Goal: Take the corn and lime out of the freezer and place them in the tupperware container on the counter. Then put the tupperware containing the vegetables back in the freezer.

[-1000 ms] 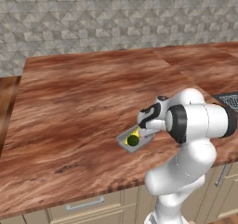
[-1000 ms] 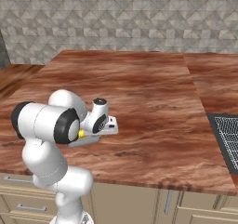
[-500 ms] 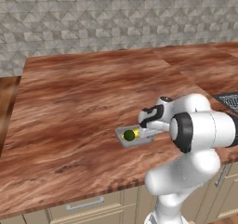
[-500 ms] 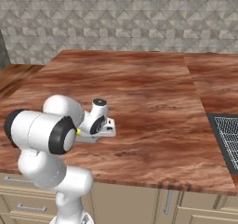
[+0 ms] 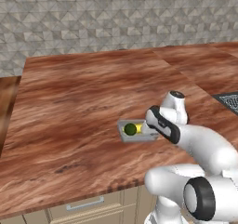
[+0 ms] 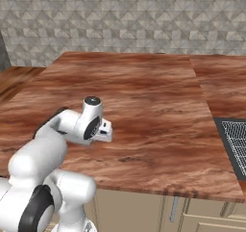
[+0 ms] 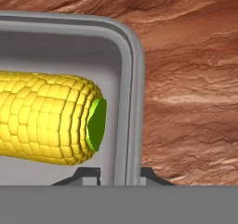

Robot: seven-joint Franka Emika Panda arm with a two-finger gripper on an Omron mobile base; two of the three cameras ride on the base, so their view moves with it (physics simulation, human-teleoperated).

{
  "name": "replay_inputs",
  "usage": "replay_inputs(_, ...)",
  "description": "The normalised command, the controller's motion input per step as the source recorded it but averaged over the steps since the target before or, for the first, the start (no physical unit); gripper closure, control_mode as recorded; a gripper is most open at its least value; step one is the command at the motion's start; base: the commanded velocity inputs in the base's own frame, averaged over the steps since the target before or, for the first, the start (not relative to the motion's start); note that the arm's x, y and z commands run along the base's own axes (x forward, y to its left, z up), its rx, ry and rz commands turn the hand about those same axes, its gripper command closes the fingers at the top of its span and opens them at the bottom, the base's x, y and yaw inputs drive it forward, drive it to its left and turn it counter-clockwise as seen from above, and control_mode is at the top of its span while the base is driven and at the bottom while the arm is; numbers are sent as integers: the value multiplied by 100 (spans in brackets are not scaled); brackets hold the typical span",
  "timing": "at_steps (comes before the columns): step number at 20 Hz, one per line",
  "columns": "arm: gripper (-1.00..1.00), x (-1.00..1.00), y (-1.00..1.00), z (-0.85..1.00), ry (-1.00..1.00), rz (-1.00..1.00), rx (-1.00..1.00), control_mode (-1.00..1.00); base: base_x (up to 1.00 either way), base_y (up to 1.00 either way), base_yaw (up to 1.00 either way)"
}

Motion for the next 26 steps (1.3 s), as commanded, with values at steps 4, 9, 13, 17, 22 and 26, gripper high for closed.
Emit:
replay_inputs(4,100,-98,0,100,0,-12,0,-100,0,0,0)
replay_inputs(9,100,-87,2,100,0,-4,0,-100,0,0,0)
replay_inputs(13,100,-68,9,100,0,0,0,-100,0,0,0)
replay_inputs(17,100,-48,7,100,0,0,0,-100,0,0,0)
replay_inputs(22,100,-36,1,100,3,0,0,-100,0,0,0)
replay_inputs(26,100,-42,2,100,8,0,-1,-100,0,0,0)
